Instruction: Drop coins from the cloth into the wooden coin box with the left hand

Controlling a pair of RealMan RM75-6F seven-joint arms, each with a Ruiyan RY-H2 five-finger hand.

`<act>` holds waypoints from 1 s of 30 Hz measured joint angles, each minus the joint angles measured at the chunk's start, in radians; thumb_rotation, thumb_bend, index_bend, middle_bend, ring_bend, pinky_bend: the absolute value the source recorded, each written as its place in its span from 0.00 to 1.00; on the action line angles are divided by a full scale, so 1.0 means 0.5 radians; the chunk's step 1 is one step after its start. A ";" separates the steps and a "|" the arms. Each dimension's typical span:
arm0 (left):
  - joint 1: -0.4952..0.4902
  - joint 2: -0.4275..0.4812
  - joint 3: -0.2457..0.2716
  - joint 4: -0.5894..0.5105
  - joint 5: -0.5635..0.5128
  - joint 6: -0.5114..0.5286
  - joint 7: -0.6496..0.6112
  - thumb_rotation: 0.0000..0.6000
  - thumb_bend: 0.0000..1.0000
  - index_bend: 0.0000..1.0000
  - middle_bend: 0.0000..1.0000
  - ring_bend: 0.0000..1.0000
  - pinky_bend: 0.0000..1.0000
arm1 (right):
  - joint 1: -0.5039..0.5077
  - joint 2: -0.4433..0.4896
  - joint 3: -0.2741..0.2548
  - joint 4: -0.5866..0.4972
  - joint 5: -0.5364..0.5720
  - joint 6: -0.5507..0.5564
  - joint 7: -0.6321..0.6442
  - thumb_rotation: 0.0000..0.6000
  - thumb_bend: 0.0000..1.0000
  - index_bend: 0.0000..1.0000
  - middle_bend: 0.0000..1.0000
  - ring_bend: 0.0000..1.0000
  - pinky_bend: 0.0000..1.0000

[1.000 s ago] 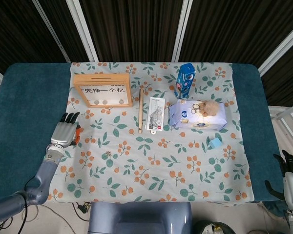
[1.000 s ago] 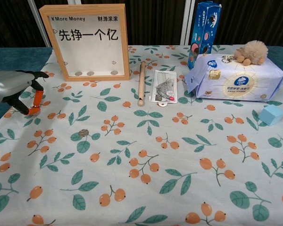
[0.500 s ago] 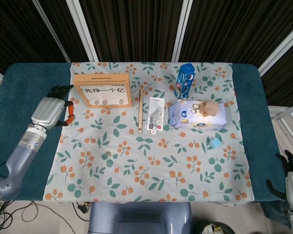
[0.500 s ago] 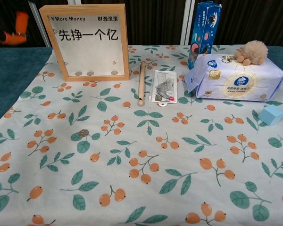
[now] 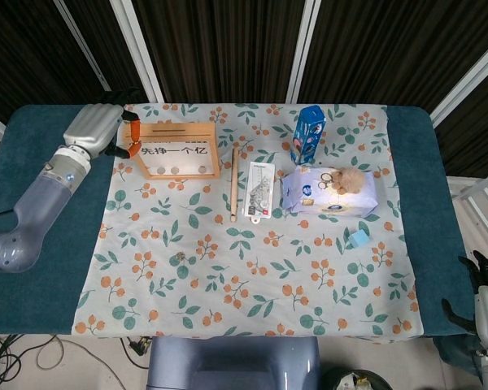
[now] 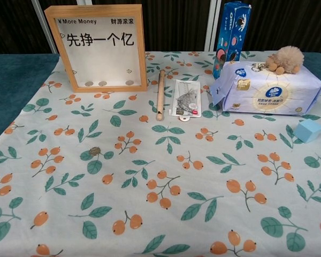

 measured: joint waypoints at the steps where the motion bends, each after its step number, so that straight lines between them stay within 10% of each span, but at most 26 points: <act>1: -0.031 -0.022 0.010 0.059 -0.017 -0.026 -0.001 1.00 0.52 0.60 0.00 0.00 0.00 | -0.001 0.000 0.002 -0.001 0.006 0.002 -0.003 1.00 0.37 0.17 0.05 0.00 0.00; 15: -0.396 -0.461 0.195 1.003 -0.126 -0.541 -0.199 1.00 0.52 0.60 0.01 0.00 0.00 | 0.005 -0.016 0.061 -0.009 0.154 0.005 -0.045 1.00 0.37 0.17 0.05 0.00 0.00; 30: -0.473 -0.683 0.117 1.286 0.169 -0.741 -0.536 1.00 0.52 0.60 0.02 0.00 0.00 | 0.003 -0.012 0.040 -0.030 0.118 -0.005 -0.027 1.00 0.37 0.17 0.05 0.00 0.00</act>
